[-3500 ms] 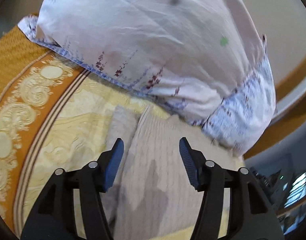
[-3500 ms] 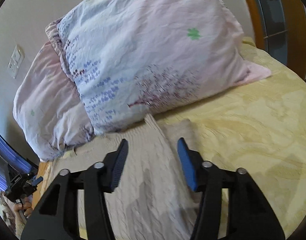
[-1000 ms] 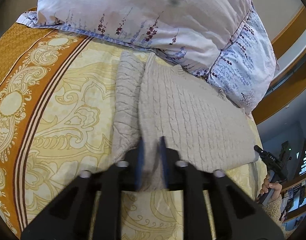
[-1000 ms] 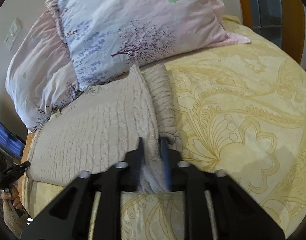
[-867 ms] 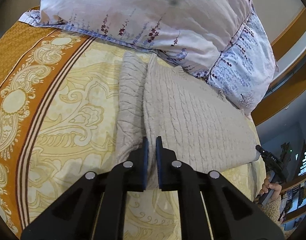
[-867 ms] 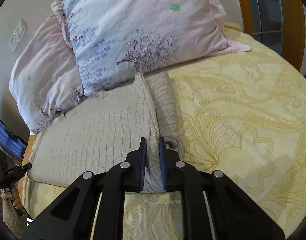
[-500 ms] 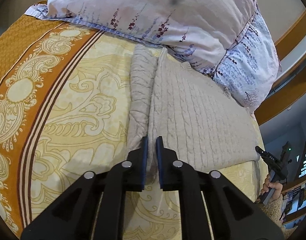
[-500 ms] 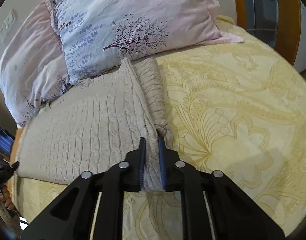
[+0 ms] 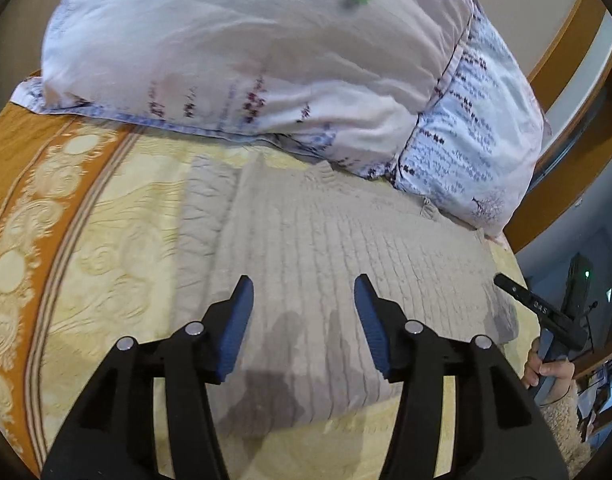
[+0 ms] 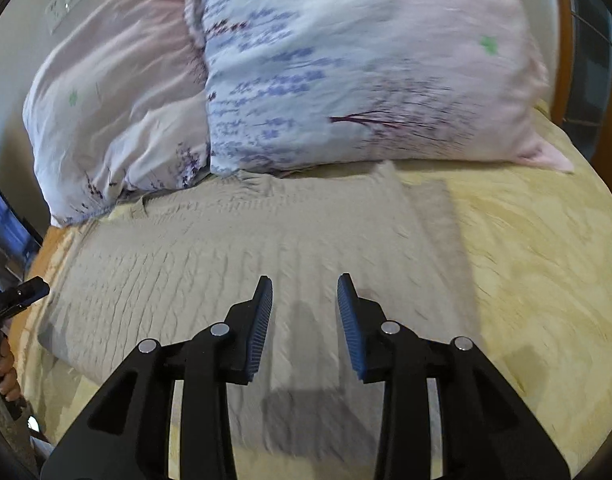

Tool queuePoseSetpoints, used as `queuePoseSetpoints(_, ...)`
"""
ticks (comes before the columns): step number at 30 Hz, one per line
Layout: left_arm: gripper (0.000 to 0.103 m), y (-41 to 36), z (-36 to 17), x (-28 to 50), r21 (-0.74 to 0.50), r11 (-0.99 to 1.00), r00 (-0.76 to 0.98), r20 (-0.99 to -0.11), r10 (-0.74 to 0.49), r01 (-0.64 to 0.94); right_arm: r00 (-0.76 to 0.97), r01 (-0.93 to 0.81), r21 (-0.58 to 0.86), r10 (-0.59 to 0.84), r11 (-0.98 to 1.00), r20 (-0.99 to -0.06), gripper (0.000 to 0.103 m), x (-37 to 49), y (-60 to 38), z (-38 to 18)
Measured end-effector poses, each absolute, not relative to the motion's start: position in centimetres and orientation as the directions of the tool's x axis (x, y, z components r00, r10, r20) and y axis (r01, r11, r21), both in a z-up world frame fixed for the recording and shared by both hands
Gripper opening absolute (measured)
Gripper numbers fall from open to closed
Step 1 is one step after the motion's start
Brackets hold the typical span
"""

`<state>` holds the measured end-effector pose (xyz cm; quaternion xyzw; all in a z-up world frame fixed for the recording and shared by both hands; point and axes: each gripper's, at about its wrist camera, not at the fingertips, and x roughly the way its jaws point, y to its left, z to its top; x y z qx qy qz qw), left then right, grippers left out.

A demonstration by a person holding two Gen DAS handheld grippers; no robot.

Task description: Fold small clothes

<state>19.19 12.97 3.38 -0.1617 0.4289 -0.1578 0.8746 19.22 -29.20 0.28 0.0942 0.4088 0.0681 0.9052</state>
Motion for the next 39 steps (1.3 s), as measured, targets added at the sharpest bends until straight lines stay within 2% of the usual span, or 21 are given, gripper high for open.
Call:
queuePoseSetpoints(5,0.053,13.2,1.6,20.5,-0.429,0.9,0.559,-0.728,-0.397,0.082,0.609,-0.024,0.217,0.186,0.976,-0.771,0.036,20.6,-29.0,-1.5)
queuePoseSetpoints(13,0.052,14.1,0.5,20.3,-0.474,0.878,0.559,-0.711,-0.426,0.067,0.634,-0.048,0.172,0.163,0.984,-0.756,0.038,19.1,-28.8,-2.5)
queuePoseSetpoints(17,0.052,16.0,0.8,19.7,-0.569,0.821,0.558,-0.668,-0.492,0.043,0.63,-0.042,0.164,0.154,0.986,-0.761,0.039,18.3,-29.1,-2.3)
queuePoseSetpoints(22,0.06,18.9,1.5,19.9,-0.581,0.813,0.6,-0.665,-0.444,-0.043,0.631,-0.002,0.159,0.125,0.987,-0.765,0.056,18.1,-28.8,-1.3)
queuePoseSetpoints(30,0.062,19.8,-0.2,21.8,-0.645,0.756,0.551,-0.673,-0.493,-0.112,0.632,-0.076,0.117,0.138,0.99,-0.763,0.056,18.9,-25.1,-0.8)
queuePoseSetpoints(39,0.062,18.5,-0.8,22.8,-0.629,0.769,0.547,-0.686,-0.48,-0.113,0.635,-0.084,0.049,0.092,0.995,-0.767,0.063,19.5,-23.4,-1.6)
